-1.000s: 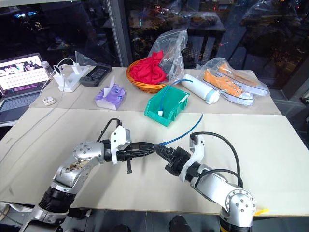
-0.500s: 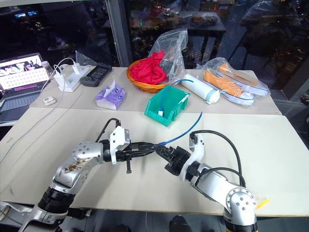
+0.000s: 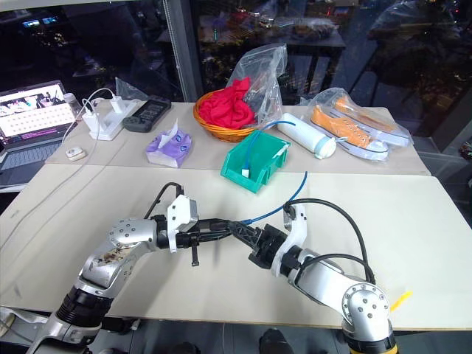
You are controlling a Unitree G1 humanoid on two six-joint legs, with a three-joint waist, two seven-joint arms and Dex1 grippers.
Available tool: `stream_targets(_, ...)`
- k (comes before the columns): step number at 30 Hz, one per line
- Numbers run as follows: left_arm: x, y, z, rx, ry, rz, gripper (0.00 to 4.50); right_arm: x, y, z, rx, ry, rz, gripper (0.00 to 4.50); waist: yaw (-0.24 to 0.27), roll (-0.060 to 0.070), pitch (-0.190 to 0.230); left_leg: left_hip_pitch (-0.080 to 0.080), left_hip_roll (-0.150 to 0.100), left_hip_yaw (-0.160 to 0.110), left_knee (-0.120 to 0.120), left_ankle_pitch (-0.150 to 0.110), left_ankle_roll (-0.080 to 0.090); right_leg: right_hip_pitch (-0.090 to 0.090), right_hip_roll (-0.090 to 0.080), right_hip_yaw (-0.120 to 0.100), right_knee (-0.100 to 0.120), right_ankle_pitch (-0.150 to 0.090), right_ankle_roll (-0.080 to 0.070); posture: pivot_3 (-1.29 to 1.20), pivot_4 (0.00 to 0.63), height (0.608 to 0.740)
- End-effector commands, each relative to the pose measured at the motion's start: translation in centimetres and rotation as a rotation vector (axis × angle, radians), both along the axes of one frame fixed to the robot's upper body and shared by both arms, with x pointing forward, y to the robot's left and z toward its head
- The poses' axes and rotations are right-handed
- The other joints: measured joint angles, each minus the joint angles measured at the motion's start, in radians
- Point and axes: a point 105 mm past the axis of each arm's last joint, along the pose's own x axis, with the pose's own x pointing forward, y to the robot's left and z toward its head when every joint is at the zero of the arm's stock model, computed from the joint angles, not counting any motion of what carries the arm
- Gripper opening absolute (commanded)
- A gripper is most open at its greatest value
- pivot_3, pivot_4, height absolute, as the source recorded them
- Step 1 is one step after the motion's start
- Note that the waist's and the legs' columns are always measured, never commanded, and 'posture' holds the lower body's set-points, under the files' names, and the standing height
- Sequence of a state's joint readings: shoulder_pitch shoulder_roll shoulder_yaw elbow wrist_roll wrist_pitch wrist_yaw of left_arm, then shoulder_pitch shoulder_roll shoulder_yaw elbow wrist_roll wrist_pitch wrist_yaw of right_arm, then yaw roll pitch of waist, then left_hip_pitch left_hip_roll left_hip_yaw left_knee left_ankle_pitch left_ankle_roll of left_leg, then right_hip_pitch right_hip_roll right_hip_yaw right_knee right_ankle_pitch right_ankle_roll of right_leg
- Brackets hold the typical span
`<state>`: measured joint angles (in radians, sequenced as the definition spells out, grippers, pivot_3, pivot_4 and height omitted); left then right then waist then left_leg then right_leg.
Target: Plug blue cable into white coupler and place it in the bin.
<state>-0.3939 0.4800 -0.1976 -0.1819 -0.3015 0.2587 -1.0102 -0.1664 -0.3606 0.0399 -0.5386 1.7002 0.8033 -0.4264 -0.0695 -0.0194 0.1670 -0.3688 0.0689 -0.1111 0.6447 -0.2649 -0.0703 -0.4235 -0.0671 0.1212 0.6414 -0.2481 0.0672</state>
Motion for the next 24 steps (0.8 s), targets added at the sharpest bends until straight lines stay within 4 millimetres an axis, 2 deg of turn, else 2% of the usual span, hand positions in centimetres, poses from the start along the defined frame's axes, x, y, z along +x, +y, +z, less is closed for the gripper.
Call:
stream_targets(1, 0.14, 0.13, -0.28, 0.023, -0.010, 0.017, 0.00, -1.02, 0.96, 1.94, 0.089, -0.051, 0.055, 1.28, -0.001, 0.000, 0.000, 0.000, 0.000, 0.000, 0.000, 0.000, 0.000, 0.000, 0.000, 0.000, 0.000, 0.000, 0.000, 0.00, 0.150, 0.723)
stream_targets(18, 0.04, 0.11, -0.23, 0.027, -0.007, 0.015, 0.00, -0.89, 0.49, 1.79, 0.093, -0.047, 0.020, 1.28, -0.001, 0.000, 0.000, 0.000, 0.000, 0.000, 0.000, 0.000, 0.000, 0.000, 0.000, 0.000, 0.000, 0.000, 0.000, 0.00, 0.150, 0.723)
stream_targets(21, 0.09, 0.08, -0.19, 0.026, -0.006, 0.015, 0.00, -0.89, 0.54, 1.80, 0.083, -0.052, 0.022, 2.05, -0.001, 0.000, 0.000, 0.000, 0.000, 0.000, 0.000, 0.000, 0.000, 0.000, 0.000, 0.000, 0.000, 0.000, 0.000, 0.00, 0.150, 0.723)
stream_targets(24, 0.09, 0.04, -0.18, 0.025, -0.006, 0.015, 0.00, -0.85, 0.43, 1.85, 0.090, -0.051, 0.016, 3.04, -0.001, 0.000, 0.000, 0.000, 0.000, 0.000, 0.000, 0.000, 0.000, 0.000, 0.000, 0.000, 0.000, 0.000, 0.000, 0.00, 0.150, 0.723)
